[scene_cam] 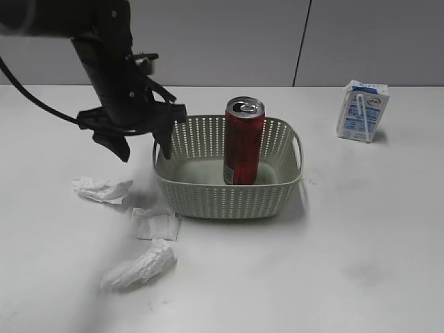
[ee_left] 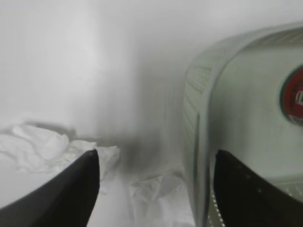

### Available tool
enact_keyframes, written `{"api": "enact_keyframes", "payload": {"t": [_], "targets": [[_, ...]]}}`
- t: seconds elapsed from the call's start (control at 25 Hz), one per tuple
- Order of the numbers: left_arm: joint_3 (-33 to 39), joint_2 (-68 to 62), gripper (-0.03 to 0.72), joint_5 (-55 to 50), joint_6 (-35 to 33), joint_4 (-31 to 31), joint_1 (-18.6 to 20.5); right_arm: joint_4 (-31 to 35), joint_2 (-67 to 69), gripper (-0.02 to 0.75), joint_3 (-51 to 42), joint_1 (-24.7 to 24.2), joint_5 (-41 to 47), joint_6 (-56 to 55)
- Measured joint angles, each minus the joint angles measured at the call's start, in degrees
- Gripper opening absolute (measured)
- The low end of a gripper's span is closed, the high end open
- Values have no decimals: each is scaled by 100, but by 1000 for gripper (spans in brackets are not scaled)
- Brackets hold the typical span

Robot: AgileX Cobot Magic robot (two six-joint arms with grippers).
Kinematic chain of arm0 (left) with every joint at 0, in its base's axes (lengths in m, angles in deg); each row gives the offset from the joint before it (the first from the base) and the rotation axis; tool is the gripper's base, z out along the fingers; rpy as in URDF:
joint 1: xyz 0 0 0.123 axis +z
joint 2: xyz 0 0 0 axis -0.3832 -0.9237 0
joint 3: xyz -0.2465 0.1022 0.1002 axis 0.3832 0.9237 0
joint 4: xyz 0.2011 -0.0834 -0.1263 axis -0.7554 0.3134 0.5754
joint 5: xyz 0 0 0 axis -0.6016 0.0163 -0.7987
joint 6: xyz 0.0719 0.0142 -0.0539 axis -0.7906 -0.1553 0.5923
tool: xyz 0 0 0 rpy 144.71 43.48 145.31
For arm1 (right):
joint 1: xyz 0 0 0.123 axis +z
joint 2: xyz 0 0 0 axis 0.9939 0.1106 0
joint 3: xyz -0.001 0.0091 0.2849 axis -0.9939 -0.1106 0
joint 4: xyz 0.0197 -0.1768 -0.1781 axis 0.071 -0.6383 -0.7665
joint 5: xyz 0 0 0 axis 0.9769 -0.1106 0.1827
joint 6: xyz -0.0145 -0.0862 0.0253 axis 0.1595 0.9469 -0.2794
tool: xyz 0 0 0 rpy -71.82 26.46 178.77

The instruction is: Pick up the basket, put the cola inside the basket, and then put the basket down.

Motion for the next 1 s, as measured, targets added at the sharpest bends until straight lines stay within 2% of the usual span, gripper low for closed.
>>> {"api": "enact_keyframes", "payload": {"t": [0.28, 0.48, 0.64, 1.0], "targets": [[-236, 583, 578, -687, -865, -117, 860, 0, 0, 592, 0, 0, -13, 6], [101, 1074, 578, -726, -1096, -257, 1544, 0, 0, 592, 0, 0, -19, 6], [853, 1675, 578, -729, -1219, -324, 1810, 0, 0, 592, 0, 0, -19, 6], [3596, 4167, 578, -685, -1469, -478, 1853, 0, 0, 592, 0, 0, -19, 6]]}}
